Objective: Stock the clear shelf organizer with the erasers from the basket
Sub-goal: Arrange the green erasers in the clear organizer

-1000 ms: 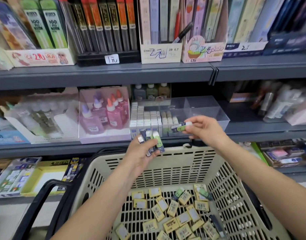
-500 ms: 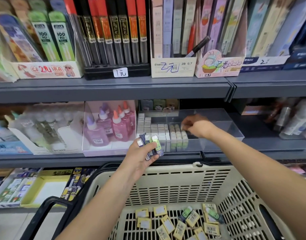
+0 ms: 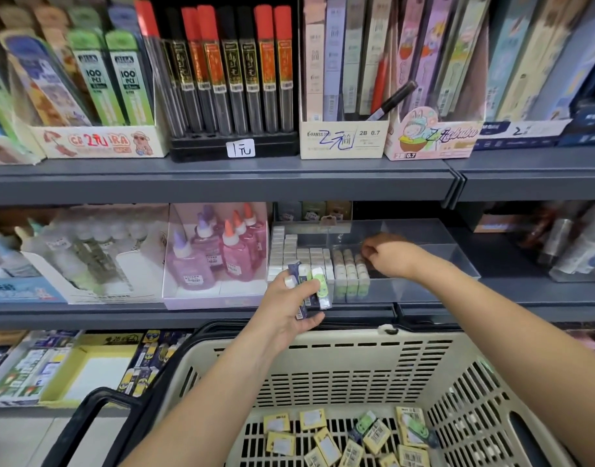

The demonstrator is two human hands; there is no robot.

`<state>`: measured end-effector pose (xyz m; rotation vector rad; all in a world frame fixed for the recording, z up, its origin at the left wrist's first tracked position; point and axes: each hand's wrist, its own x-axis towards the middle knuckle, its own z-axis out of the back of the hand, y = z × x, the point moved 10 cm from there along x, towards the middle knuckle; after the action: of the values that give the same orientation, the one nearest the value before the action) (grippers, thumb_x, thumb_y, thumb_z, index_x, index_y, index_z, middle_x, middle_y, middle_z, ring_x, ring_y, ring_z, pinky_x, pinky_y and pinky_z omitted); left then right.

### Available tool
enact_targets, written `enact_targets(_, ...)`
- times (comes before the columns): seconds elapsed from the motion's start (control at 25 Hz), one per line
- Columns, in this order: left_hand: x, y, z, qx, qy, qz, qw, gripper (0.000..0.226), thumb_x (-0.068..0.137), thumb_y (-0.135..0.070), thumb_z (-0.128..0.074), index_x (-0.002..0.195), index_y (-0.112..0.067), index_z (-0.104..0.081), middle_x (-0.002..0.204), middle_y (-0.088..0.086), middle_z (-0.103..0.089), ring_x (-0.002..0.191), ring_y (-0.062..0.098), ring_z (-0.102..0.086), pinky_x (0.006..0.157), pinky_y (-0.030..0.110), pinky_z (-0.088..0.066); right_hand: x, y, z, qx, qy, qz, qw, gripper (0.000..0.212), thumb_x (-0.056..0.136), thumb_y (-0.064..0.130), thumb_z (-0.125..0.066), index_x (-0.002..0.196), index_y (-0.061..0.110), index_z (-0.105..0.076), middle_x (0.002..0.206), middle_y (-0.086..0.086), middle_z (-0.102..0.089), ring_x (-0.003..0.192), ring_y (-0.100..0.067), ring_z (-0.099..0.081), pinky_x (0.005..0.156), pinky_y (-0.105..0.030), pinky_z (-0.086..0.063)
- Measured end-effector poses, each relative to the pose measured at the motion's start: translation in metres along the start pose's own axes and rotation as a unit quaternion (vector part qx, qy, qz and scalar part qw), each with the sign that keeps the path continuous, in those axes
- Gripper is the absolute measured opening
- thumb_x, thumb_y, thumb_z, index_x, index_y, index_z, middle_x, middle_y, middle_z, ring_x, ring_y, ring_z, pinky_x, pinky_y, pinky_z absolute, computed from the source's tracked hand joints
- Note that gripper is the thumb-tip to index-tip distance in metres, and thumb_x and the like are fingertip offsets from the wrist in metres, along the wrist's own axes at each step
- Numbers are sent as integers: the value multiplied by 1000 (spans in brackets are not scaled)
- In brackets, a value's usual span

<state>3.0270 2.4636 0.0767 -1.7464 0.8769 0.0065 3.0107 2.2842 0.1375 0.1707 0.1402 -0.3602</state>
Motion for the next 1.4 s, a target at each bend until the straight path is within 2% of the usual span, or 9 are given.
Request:
enact_targets(0.04, 0, 0, -1, -1, 1, -1, 1000, 28, 83, -4, -66, 107, -14, -55, 99, 9, -60, 93, 26, -59, 58, 35, -55, -7, 4, 11, 22, -45, 8, 999, 25, 95, 16, -41, 106, 10, -63, 115, -9, -62, 104, -29, -56, 81, -26, -40)
enact_targets(0.12, 0, -2, -9, -1, 16, -10, 1000, 20, 84, -3, -64, 99, -14, -56, 93, 7, -62, 85, 23, -62, 54, 31, -55, -26, 16, 22, 128, -96, 37, 986, 23, 94, 31, -48, 93, 20, -68, 97, -3, -70, 91, -20, -63, 81, -27, -44)
enact_targets(0.2, -1, -2, -20, 18, 30, -20, 999, 16, 86, -2, -63, 91, -16, -56, 84, 5, -63, 70, 18, -61, 51, 25, -53, -42, 32, 14, 250, -59, 62, 964, 19, 90, 38, -54, 78, 29, -65, 74, 1, -72, 72, -12, -67, 72, -28, -52)
enact_targets(0.36, -2, 1, -38, 54, 53, -38, 996, 13, 87, -3, -61, 90, -15, -57, 78, 3, -65, 63, 12, -62, 53, 21, -53, -52, 27, 5, 380, -8, 55, 923, 4, 86, 18, -64, 83, 19, -64, 70, -3, -70, 62, -8, -68, 57, -20, -53)
enact_targets(0.48, 0, -3, -30, 42, 39, -48, 997, 9, 88, -6, -60, 89, -12, -54, 78, 7, -61, 67, 14, -59, 53, 21, -52, -45, -8, 26, 437, -71, 3, 896, 7, 85, 9, -64, 81, 14, -62, 78, -10, -71, 63, -8, -67, 60, -20, -56)
enact_targets(0.64, 2, -6, -18, 33, 29, -48, 998, 9, 88, -6, -60, 87, -11, -53, 74, 6, -61, 67, 16, -60, 53, 22, -52, -27, -37, 52, 336, -181, -61, 922, 14, 83, 12, -65, 76, 21, -58, 79, 2, -66, 78, -14, -62, 74, -23, -48)
enact_targets(0.8, 2, -6, -15, 20, 28, -43, 998, 8, 87, -6, -61, 90, -9, -54, 73, 5, -63, 63, 14, -62, 51, 22, -52, -12, -29, 40, 288, -161, -44, 943, 9, 86, 19, -63, 82, 25, -58, 84, 6, -64, 88, -17, -63, 78, -22, -45)
enact_targets(1.08, 3, 0, -10, 16, 24, -30, 999, 11, 86, -7, -63, 94, -8, -55, 77, 6, -64, 68, 15, -62, 51, 22, -51, -8, -21, 37, 212, -158, -23, 964, 3, 88, 24, -59, 87, 26, -58, 83, 10, -61, 84, -13, -59, 75, -20, -41)
enact_targets(1.4, 2, 3, -8, 6, 27, -23, 999, 8, 86, -6, -63, 90, -9, -57, 77, 6, -63, 67, 15, -63, 49, 21, -51, -10, -21, 33, 215, -152, -27, 964, 5, 88, 20, -60, 87, 25, -59, 82, 9, -63, 80, -14, -59, 73, -20, -42)
